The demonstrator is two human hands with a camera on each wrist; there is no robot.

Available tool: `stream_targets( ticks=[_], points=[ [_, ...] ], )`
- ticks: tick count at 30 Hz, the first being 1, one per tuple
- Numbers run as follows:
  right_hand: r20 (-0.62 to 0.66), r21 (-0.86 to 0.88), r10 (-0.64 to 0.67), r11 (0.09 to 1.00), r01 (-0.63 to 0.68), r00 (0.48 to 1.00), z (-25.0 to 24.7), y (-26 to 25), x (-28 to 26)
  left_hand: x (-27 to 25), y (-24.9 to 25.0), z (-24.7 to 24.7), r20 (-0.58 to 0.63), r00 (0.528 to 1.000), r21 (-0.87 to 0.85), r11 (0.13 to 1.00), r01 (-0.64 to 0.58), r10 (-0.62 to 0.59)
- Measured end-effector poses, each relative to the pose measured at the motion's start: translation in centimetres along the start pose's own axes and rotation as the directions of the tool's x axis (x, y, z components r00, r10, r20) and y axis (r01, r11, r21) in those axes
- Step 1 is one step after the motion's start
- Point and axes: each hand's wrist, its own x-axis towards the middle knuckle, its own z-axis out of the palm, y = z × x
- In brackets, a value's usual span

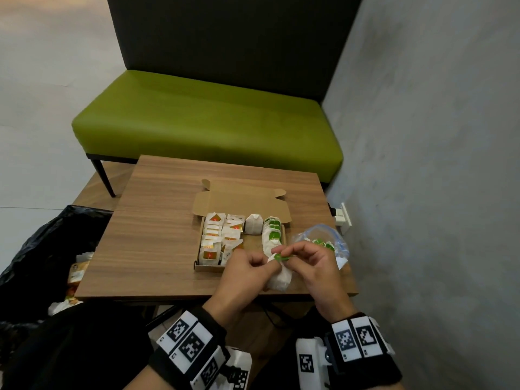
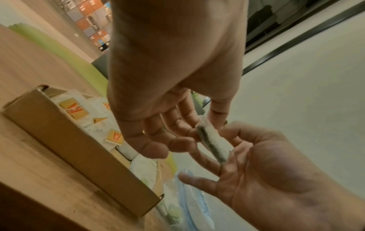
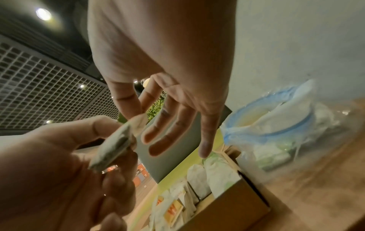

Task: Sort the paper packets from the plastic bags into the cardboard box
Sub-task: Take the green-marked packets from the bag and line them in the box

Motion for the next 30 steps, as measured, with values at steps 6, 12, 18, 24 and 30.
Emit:
stream_targets(
  ticks=[6, 12, 18, 24, 30],
  points=[
    [0.002, -0.072, 0.037, 0.997, -0.036, 0.999, -0.8, -0.3, -0.1, -0.3, 0.4, -0.2, 0.047, 0.998, -0.098, 0.994, 0.038, -0.034],
    [0.087, -0.164, 0.104, 0.982, -0.089, 0.991, -1.2, -0.5, 0.9, 0.0, 0.1, -0.5, 0.075, 0.997, -0.030, 1.000, 0.006, -0.004],
    [0.186, -0.309, 0.202, 0.941, -0.138, 0.962, -1.8, -1.5, 2.0, 0.1, -0.6, -1.6, 0.116, 0.987, 0.063, 0.990, -0.123, 0.115],
    [0.226, -0.406, 0.183, 0.910, -0.078, 0.957, -1.6, -2.7, 3.7, 1.2, -1.5, -2.3, 0.121, 0.979, 0.134, 0.975, -0.178, 0.162],
    [0.257, -0.716, 0.144, 0.693, 0.089, 0.956, 0.1, -3.5, 5.3, 2.4, -2.2, -2.2, -0.008, 0.981, 0.256, 0.949, -0.183, 0.192]
  ],
)
